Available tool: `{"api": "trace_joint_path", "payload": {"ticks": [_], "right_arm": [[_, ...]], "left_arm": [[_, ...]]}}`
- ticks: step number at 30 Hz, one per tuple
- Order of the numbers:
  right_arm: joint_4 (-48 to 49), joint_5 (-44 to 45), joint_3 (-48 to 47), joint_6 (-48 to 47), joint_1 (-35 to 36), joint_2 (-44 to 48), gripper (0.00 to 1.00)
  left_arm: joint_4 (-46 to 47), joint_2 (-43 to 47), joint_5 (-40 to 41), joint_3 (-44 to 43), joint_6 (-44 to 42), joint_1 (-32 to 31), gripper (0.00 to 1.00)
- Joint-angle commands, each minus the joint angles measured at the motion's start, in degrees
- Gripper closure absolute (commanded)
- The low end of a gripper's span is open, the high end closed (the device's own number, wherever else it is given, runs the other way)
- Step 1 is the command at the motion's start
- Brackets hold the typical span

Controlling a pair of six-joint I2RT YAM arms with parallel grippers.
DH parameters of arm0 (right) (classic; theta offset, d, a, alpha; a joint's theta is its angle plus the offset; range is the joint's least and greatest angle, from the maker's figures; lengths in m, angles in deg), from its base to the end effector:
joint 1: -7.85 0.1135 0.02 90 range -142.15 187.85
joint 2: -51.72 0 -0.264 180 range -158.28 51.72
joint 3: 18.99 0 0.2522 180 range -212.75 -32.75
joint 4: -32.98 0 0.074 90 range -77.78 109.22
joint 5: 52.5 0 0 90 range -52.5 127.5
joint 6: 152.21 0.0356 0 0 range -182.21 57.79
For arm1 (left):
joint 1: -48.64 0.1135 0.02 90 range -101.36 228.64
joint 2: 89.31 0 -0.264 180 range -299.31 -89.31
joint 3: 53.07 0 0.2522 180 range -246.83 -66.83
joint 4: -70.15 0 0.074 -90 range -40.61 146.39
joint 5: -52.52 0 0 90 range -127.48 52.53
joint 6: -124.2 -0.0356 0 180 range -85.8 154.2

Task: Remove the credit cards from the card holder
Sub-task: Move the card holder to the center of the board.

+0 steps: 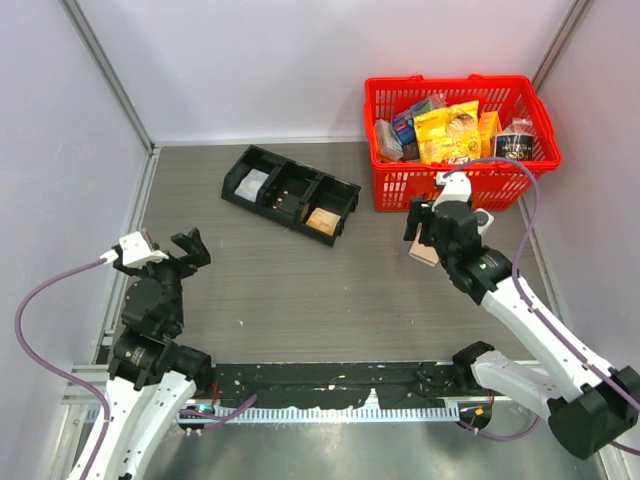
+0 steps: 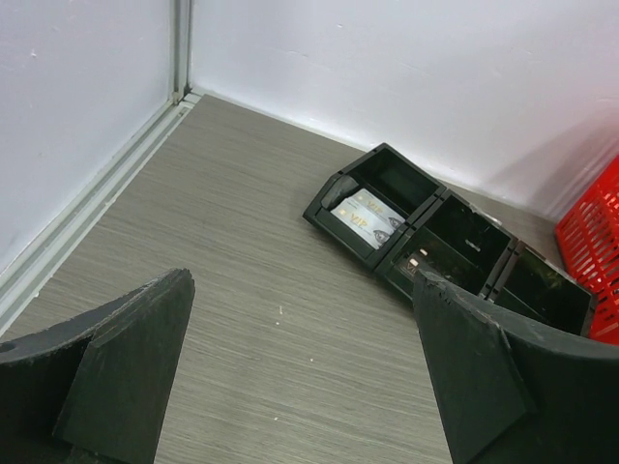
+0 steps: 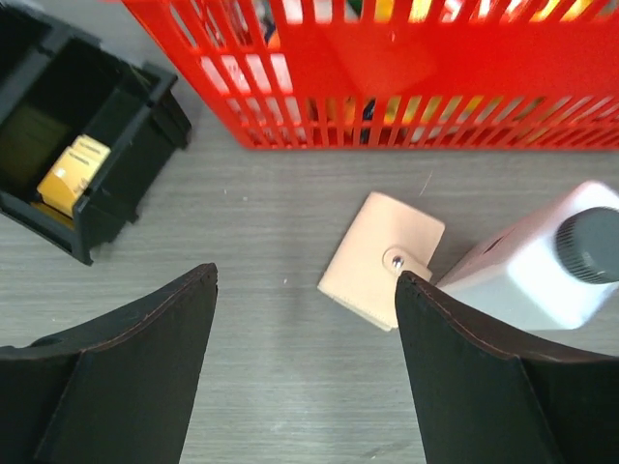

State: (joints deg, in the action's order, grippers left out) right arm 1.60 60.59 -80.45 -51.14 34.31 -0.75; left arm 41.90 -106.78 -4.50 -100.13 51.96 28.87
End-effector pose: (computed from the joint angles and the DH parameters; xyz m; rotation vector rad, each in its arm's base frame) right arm 0.1915 0.0797 0.3216 0.0031 1.9290 0.0420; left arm 0.0925 -0.0127 0.3197 -0.4239 1.4926 -0.0728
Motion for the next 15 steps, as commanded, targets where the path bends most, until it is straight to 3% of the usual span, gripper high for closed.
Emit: {"api": "trace_joint_path", "payload": {"ticks": [1, 8, 15], "right_arm": [[-1.4, 0.8, -1.1, 6.8, 0.0, -3.7, 0.24], [5.4, 8.4, 4.8, 19.5, 0.0, -11.9, 0.27], [11.4, 19.0, 6.9, 25.0, 0.0, -21.3, 0.27]], "left_arm": [[1.3, 1.0, -0.8, -0.3, 0.7, 0.0, 0.0], [1.7, 1.3, -0.5, 0.1, 0.1, 0.0, 0.01], [1.8, 1.4, -0.5, 0.0, 0.0, 0.0, 0.0]]}}
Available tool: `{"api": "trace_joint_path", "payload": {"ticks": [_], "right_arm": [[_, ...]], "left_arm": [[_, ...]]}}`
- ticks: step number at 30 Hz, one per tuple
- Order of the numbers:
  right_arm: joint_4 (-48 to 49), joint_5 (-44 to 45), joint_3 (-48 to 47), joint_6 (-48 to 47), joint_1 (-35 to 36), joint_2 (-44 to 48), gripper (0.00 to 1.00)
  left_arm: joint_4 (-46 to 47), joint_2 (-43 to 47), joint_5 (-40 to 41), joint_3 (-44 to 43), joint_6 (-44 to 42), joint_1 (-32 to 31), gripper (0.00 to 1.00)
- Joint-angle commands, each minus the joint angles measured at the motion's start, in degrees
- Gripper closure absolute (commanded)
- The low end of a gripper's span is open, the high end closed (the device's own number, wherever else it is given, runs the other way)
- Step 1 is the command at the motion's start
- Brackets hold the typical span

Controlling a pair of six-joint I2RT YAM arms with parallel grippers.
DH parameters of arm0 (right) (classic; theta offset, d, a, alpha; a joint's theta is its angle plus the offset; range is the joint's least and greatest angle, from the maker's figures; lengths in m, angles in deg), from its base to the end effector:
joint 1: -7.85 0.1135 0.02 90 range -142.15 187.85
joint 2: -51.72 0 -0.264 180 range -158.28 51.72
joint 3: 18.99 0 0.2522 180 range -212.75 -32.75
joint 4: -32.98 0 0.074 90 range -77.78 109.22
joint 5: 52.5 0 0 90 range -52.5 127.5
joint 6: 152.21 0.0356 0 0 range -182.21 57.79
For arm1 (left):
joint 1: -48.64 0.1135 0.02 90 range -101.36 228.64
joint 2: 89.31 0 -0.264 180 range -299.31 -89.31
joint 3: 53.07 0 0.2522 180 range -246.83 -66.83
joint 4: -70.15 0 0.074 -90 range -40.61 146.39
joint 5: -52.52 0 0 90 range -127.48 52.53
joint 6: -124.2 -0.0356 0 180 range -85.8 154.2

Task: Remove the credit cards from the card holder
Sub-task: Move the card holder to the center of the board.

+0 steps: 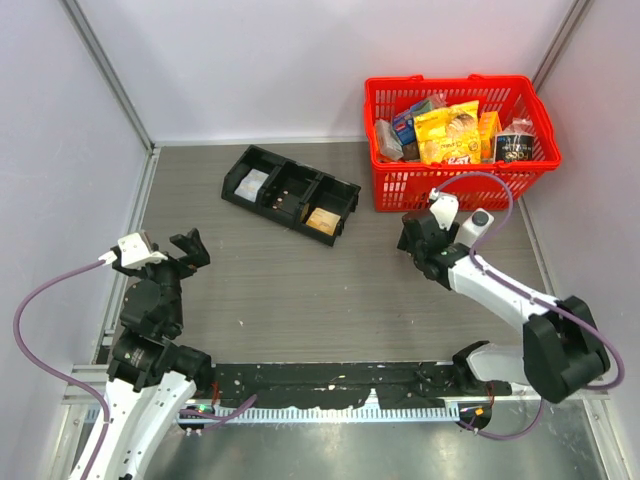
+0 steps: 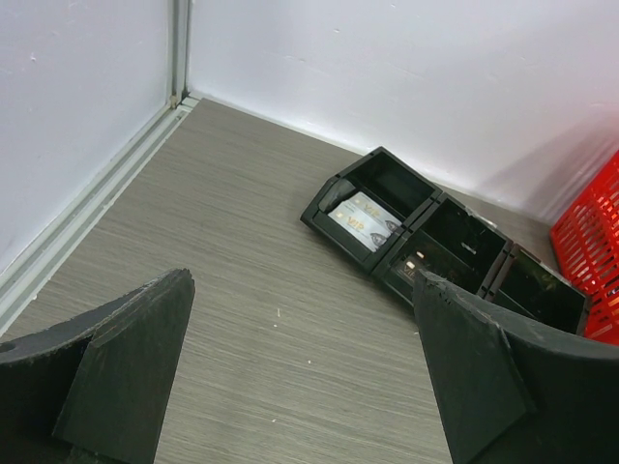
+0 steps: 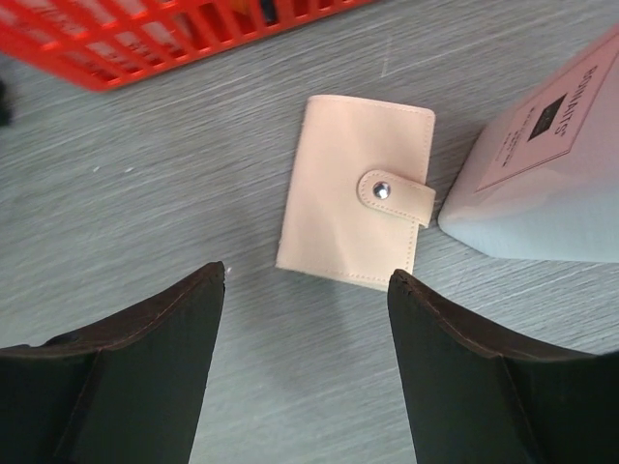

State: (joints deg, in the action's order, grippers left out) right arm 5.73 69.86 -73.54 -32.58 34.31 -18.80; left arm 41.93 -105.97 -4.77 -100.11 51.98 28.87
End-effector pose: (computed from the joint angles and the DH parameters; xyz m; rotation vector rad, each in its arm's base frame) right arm 0.2325 0.0945 0.2217 0.3327 2.1645 -0.1145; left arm 0.0898 -0.0118 0.3207 -0.4232 1.4804 -0.0830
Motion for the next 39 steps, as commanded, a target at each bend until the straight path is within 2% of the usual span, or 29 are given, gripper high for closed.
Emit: {"api": "trace_joint_path", "payload": {"ticks": [1, 7, 16, 25, 30, 35, 39], "right_arm": [[8.7, 11.5, 0.3, 7.7, -0.1, -3.8, 0.27], [11.2, 10.2, 0.4, 12.2, -3.5, -10.9, 0.28], [9.5, 1.3, 0.1, 14.1, -5.5, -15.9, 0.3], [-1.6, -5.6, -1.0, 13.8, -5.5, -17.5, 0.35], [-6.0, -9.6, -0.7, 12.1, -2.3, -16.0, 0.35], [-10.6, -12.0, -2.5, 11.9, 4.6, -14.9, 0.36], [-12.8, -11.3, -3.3, 12.6, 6.6, -10.3, 0.36]], "left_arm": [[1.8, 0.5, -0.2, 0.1, 0.0, 0.0, 0.0], [2.1, 0.5, -0.5, 0.1, 0.0, 0.0, 0.0], [2.2, 0.7, -0.6, 0.3, -0.1, 0.0, 0.0], [2.2, 1.4, -0.9, 0.4, 0.1, -0.2, 0.0], [2.3, 1.6, -1.1, 0.3, 0.1, -0.5, 0.0], [2.2, 1.6, -1.1, 0.3, 0.2, -0.7, 0.0], [2.1, 1.5, -1.1, 0.3, 0.3, -1.0, 0.0]]}}
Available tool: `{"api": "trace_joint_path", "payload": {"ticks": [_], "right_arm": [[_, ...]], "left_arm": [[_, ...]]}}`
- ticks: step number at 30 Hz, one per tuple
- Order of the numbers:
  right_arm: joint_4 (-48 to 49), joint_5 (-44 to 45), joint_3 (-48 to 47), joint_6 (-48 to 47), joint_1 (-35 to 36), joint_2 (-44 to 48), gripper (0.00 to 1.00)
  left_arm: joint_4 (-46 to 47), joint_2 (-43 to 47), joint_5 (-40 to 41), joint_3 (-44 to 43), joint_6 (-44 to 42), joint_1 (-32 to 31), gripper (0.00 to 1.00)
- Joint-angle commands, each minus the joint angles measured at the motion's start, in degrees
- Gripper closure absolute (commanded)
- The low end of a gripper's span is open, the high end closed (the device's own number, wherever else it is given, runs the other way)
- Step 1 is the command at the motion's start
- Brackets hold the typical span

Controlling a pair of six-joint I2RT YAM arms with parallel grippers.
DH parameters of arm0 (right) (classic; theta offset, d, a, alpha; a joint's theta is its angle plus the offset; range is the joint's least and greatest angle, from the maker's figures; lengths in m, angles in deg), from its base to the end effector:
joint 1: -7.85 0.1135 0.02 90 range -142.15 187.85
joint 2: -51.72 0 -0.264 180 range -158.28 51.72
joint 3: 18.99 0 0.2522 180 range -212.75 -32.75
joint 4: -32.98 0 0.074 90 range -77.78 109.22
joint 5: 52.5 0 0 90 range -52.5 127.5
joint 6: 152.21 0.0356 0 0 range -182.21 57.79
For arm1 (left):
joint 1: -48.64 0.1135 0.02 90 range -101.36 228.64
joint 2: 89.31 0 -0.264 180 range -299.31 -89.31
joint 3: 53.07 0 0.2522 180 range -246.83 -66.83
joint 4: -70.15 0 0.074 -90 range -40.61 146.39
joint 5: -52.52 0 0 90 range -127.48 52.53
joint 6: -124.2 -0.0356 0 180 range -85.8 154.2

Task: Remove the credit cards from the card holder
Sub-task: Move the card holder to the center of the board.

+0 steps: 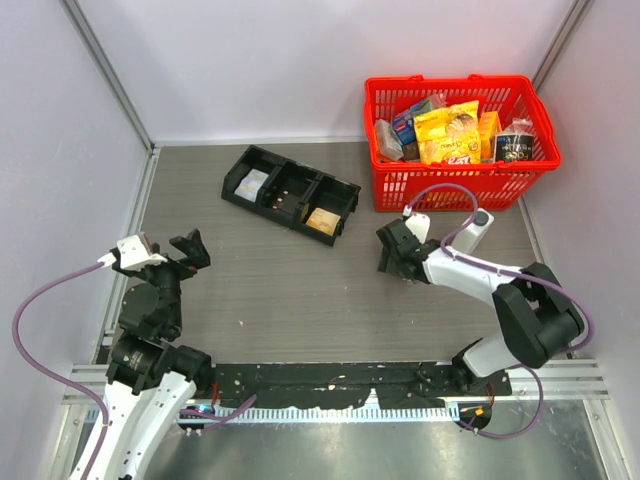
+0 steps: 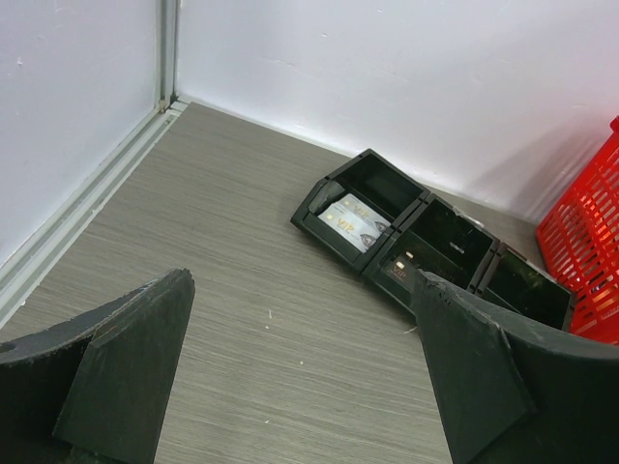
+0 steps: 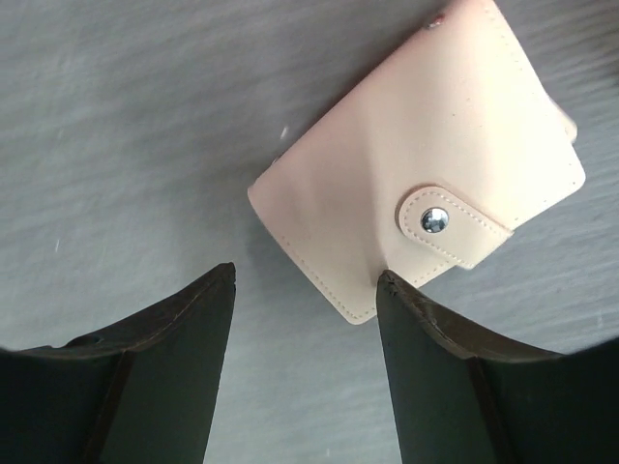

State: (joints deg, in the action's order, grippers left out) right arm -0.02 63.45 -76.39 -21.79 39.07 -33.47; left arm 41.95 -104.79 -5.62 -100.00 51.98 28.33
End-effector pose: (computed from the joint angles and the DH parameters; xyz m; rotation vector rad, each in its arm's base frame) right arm 0.2413 0.1280 0.1665 0.3460 2.4509 -0.0848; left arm 0.0860 -0.0118 0.3215 -0.4083 1.4679 -0.1102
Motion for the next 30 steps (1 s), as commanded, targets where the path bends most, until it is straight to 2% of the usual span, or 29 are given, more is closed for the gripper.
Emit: {"api": "trace_joint_path", "payload": {"ticks": [1, 6, 11, 21, 25, 28, 30], "right_arm": [[-7.1, -2.6, -0.8, 1.7, 1.9, 5.3, 0.36], [-6.9, 5.4, -2.6, 2.8, 0.9, 10.6, 0.36], [-1.9, -0.6, 4.3, 11.7, -6.2, 13.3, 0.37], [6.2, -2.1, 18.5, 27.8, -9.4, 23.9, 0.4], [11.2, -2.6, 23.5, 30.0, -10.8, 26.4, 0.44], [14.9, -5.7, 26.5, 30.4, -12.9, 26.7, 0.51], [16.7, -6.0, 27.3, 30.2, -13.4, 26.7, 0.52]], "left_arm": [[2.0, 0.2, -0.3, 0.2, 0.3, -0.3, 0.0], [2.0, 0.2, -0.3, 0.1, 0.3, -0.4, 0.0], [1.8, 0.4, 0.0, 0.0, 0.3, -0.4, 0.0], [2.0, -0.4, -0.5, 0.1, 0.3, -0.4, 0.0], [2.1, -0.5, -0.6, 0.0, 0.3, -0.5, 0.0], [2.3, -0.8, -0.8, 0.2, 0.3, -0.6, 0.0], [2.3, -0.9, -1.0, 0.1, 0.3, -0.7, 0.0]]}}
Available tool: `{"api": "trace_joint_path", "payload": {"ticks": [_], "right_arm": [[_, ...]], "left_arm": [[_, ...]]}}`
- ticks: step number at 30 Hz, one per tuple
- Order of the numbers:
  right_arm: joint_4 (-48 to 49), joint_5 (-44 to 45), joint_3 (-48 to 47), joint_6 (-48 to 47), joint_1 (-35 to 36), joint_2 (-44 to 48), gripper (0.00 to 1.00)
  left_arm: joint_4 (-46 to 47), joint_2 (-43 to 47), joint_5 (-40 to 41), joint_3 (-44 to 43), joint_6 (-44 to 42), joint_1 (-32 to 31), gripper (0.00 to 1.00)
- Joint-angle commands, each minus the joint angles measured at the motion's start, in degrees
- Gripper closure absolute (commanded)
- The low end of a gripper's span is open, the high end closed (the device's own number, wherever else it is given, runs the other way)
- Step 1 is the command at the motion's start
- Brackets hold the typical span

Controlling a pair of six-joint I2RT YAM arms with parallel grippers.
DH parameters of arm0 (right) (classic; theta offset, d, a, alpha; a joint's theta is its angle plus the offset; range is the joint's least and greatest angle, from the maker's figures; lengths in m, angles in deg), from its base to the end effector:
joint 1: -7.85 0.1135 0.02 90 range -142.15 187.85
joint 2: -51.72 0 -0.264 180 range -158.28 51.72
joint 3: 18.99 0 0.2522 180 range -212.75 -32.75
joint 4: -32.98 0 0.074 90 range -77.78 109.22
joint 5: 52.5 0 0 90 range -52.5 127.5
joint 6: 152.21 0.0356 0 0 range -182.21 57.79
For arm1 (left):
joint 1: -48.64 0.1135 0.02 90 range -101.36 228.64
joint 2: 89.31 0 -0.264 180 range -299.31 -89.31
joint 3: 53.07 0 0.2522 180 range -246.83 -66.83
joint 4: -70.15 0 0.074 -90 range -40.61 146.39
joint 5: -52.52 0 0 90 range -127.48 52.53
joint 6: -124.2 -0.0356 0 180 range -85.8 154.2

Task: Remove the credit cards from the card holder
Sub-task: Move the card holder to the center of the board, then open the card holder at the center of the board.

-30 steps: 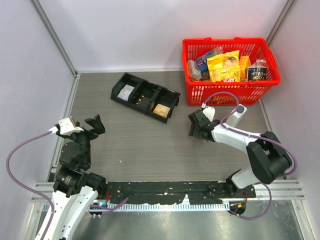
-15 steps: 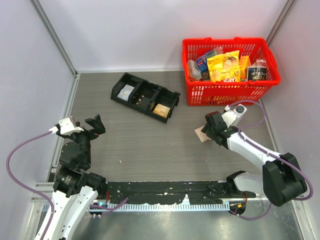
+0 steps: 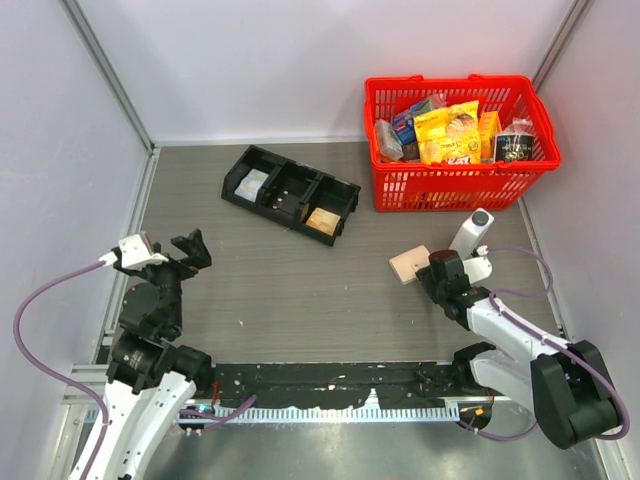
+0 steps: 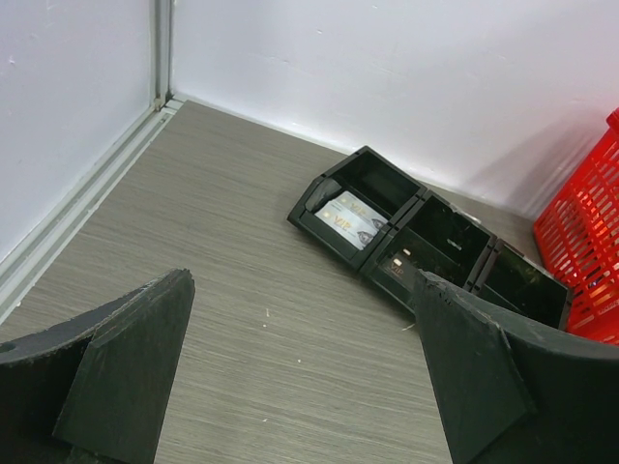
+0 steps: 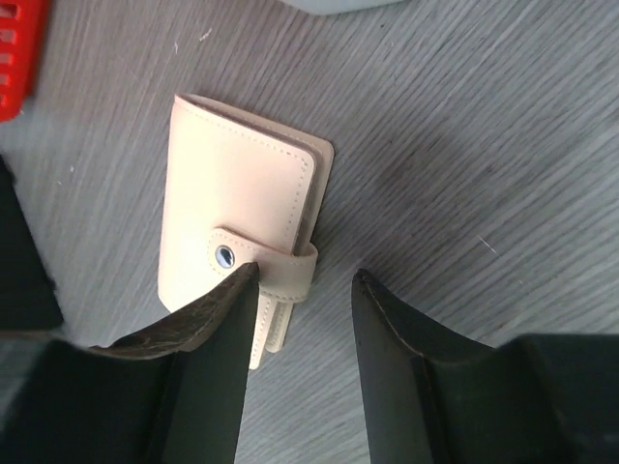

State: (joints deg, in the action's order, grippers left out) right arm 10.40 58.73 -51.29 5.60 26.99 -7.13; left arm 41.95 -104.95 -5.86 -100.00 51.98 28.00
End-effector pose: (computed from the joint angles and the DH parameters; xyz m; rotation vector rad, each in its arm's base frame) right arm 0.1735 0.0466 0.1457 1.1253 2.0873 0.2847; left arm 0.0865 -0.0127 0.3213 -0.4003 1.4726 -0.1168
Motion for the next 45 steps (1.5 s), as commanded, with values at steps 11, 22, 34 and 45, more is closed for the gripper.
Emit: {"api": "trace_joint_path", "payload": {"ticks": [11, 22, 34, 45], "right_arm": [[16.4, -6.6, 6.1, 0.1, -3.2, 1.7, 0.7], [15.7, -15.1, 3.6, -9.3, -3.5, 3.5, 0.99], [17.6, -44.8, -7.4, -27.4, -0.9, -4.3, 0.99], [31.6, -55.9, -11.6, -26.9, 7.9, -9.4, 0.99]], "left_arm": [[3.2, -3.1, -4.9, -0.1, 2.7, -0.4, 0.0], [5.3, -16.9, -28.4, -3.3, 9.8, -0.5, 0.0], [7.6, -38.4, -44.8, -4.4, 16.3, -11.0, 0.0], [25.2, -47.1, -46.2, 2.7, 28.7, -17.6, 0.0]]}}
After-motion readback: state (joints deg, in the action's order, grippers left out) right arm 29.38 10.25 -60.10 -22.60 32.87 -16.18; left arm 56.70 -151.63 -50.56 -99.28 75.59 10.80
